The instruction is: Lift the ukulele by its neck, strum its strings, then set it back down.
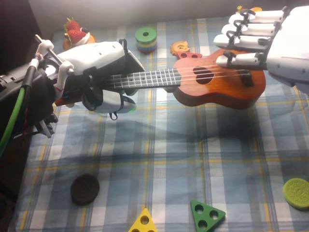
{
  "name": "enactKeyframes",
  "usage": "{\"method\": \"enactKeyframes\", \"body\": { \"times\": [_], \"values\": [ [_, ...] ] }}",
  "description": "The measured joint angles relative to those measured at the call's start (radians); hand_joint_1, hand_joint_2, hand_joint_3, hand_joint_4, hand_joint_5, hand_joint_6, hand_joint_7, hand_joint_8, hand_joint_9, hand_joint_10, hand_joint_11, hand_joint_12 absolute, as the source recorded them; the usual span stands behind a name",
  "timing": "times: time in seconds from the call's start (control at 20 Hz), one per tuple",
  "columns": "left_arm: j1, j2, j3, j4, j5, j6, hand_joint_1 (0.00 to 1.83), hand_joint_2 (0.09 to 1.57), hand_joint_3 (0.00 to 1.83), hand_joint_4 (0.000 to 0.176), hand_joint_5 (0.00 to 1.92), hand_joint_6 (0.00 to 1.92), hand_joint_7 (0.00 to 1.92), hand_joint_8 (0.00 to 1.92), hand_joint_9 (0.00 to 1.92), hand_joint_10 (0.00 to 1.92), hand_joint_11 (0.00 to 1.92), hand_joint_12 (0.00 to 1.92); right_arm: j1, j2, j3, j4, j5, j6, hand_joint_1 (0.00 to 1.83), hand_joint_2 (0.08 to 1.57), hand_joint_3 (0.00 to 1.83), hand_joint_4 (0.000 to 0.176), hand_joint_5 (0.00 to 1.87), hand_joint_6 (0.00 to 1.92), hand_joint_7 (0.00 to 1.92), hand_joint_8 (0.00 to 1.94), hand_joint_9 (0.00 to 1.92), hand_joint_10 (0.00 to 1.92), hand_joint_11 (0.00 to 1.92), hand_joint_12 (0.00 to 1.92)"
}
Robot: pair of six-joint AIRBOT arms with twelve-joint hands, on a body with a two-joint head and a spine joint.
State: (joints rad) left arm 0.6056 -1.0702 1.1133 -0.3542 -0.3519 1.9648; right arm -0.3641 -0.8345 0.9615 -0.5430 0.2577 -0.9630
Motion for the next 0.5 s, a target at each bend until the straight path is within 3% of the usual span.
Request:
{"method": "enactKeyframes", "body": {
  "times": [0.05, 0.1, 0.15, 0.2, 0.25, 0.3, 0.35, 0.45, 0.5],
  "values": [
    [0.000, 0.000, -0.001, 0.000, 0.001, 0.001, 1.39, 1.19, 0.00, 0.005, 0.97, 1.92, 1.32, 1.92, 1.54, 1.92, 1.63, 1.92, 0.000, 0.010, -0.011, -0.007, 0.003, 0.009, 1.02, 1.57, 0.00, 0.000, 0.01, 0.00, 0.00, 0.00, 0.00, 0.00, 0.00, 0.00],
    [0.000, 0.000, -0.001, -0.004, 0.000, -0.003, 1.39, 1.19, 0.00, 0.007, 0.97, 1.92, 1.32, 1.92, 1.53, 1.92, 1.63, 1.92, 0.000, 0.030, -0.027, -0.015, 0.013, 0.017, 1.00, 1.57, 0.00, 0.000, 0.00, 0.00, 0.00, 0.00, 0.00, 0.00, 0.00, 0.00],
    [0.000, 0.000, 0.001, -0.013, -0.005, -0.003, 1.40, 1.19, 0.00, 0.008, 0.96, 1.92, 1.32, 1.92, 1.53, 1.92, 1.63, 1.92, 0.000, 0.047, -0.035, -0.078, 0.045, 0.103, 1.03, 1.57, 0.00, 0.038, 0.24, 0.09, 0.00, 0.00, 0.00, 0.00, 0.00, 0.00],
    [0.000, 0.000, 0.003, -0.015, -0.006, -0.003, 1.38, 1.20, 0.00, 0.008, 0.95, 1.92, 1.31, 1.92, 1.53, 1.92, 1.63, 1.92, 0.000, 0.054, -0.033, -0.124, 0.072, 0.180, 1.11, 1.57, 0.00, 0.104, 0.60, 0.13, 0.00, 0.00, 0.00, 0.00, 0.00, 0.00],
    [0.000, -0.002, 0.005, -0.020, -0.008, -0.005, 1.39, 1.20, 0.00, 0.009, 0.94, 1.92, 1.31, 1.92, 1.53, 1.92, 1.62, 1.92, 0.000, 0.063, -0.021, -0.172, 0.115, 0.285, 1.12, 1.57, 0.00, 0.131, 0.71, 0.09, 0.00, 0.00, 0.00, 0.00, 0.00, 0.00],
    [0.000, -0.008, 0.009, -0.023, -0.007, -0.004, 1.38, 1.20, 0.00, 0.017, 0.92, 1.92, 1.30, 1.92, 1.52, 1.92, 1.60, 1.92, 0.000, 0.073, -0.016, -0.186, 0.137, 0.333, 1.19, 1.55, 0.00, 0.047, 0.75, 0.08, 0.02, 0.00, 0.00, 0.00, 0.00, 0.00],
    [0.002, -0.011, 0.011, -0.028, -0.003, -0.005, 1.38, 1.19, 0.00, 0.017, 0.91, 1.92, 1.30, 1.92, 1.52, 1.92, 1.61, 1.92, 0.000, 0.089, -0.014, -0.190, 0.167, 0.364, 1.19, 1.55, 0.00, 0.000, 0.80, 0.08, 0.09, 0.01, 0.03, 0.01, 0.01, 0.01],
    [0.008, -0.011, 0.011, -0.032, -0.001, -0.004, 1.36, 1.21, 0.00, 0.000, 0.88, 1.92, 1.24, 1.92, 1.47, 1.92, 1.57, 1.92, 0.000, 0.097, -0.013, -0.166, 0.205, 0.366, 1.11, 1.56, 0.00, 0.000, 0.88, 0.10, 0.22, 0.01, 0.03, 0.00, 0.00, 0.00],
    [0.009, -0.011, 0.011, -0.031, 0.000, -0.004, 1.35, 1.20, 0.00, 0.000, 0.88, 1.92, 1.21, 1.92, 1.43, 1.92, 1.53, 1.92, 0.000, 0.096, -0.014, -0.166, 0.218, 0.367, 1.02, 1.55, 0.00, 0.000, 0.86, 0.09, 0.22, 0.01, 0.02, 0.00, 0.00, 0.00]
  ]
}}
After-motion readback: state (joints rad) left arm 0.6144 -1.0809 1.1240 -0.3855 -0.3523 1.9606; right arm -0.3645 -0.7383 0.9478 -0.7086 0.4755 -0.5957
